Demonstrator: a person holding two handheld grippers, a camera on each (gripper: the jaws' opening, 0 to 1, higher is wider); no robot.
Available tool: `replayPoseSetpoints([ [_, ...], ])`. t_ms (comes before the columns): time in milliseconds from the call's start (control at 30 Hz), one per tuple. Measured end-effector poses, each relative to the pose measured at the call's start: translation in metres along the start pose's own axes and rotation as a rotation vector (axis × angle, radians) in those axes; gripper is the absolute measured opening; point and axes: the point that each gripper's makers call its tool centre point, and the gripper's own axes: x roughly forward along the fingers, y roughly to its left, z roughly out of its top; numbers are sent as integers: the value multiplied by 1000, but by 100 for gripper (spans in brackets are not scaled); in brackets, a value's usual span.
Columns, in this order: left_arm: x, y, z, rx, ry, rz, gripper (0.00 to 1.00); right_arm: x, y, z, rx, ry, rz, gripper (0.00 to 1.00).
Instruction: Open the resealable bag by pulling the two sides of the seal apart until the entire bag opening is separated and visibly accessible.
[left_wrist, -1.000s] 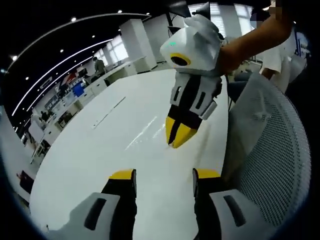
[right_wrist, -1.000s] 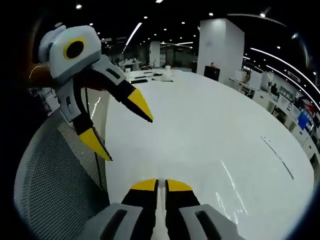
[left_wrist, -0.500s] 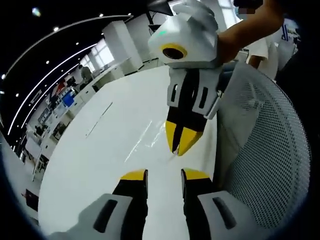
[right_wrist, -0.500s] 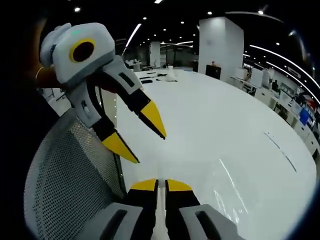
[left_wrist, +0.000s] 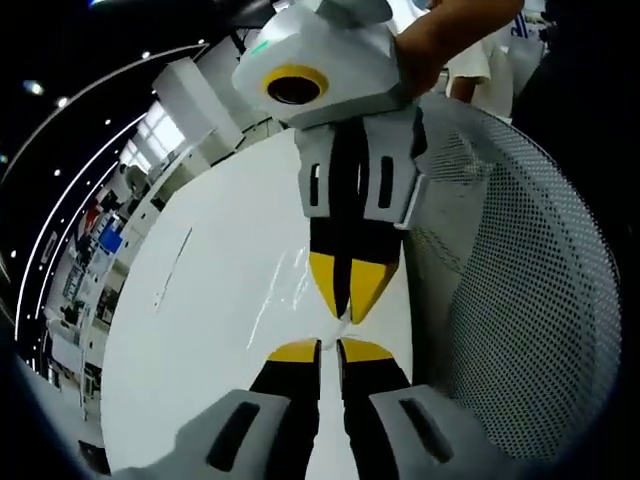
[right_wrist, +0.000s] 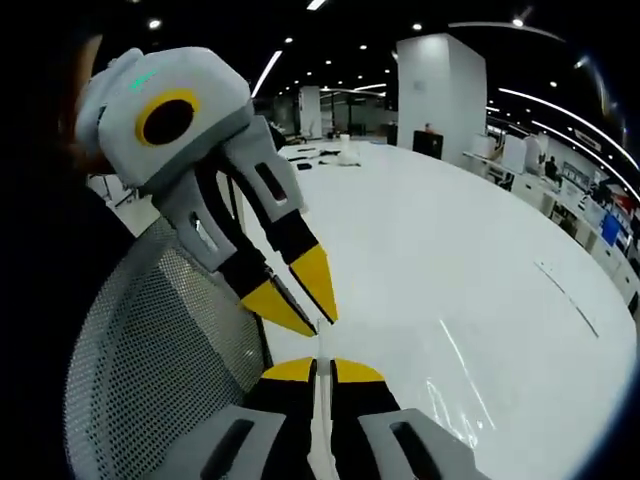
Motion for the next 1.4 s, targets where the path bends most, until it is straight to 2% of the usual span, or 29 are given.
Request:
replayPoseSetpoints([
  [200, 4, -11, 1, 67, 17, -30, 5, -1, 7, 0, -20, 8, 10, 1],
  [467, 5, -14, 1, 129, 26, -26, 2, -3, 10, 0, -55, 21, 7, 1],
  [733, 5, -18, 4, 159, -1, -48, 0, -3, 12, 0, -287, 110, -27, 1],
  [900, 6, -19, 5, 177, 8, -56, 0, -1, 14, 1, -389, 154, -37, 1],
  [1033, 6, -24, 3, 148, 15, -91, 0, 1, 17, -3, -400, 183, -12, 0],
  [1133, 6, -25, 3, 144, 23, -93, 0, 2, 18, -5, -425, 194, -15, 0],
  [1400, 5, -26, 5, 149, 18, -97, 0, 0, 16, -6, -412, 196, -17, 0],
])
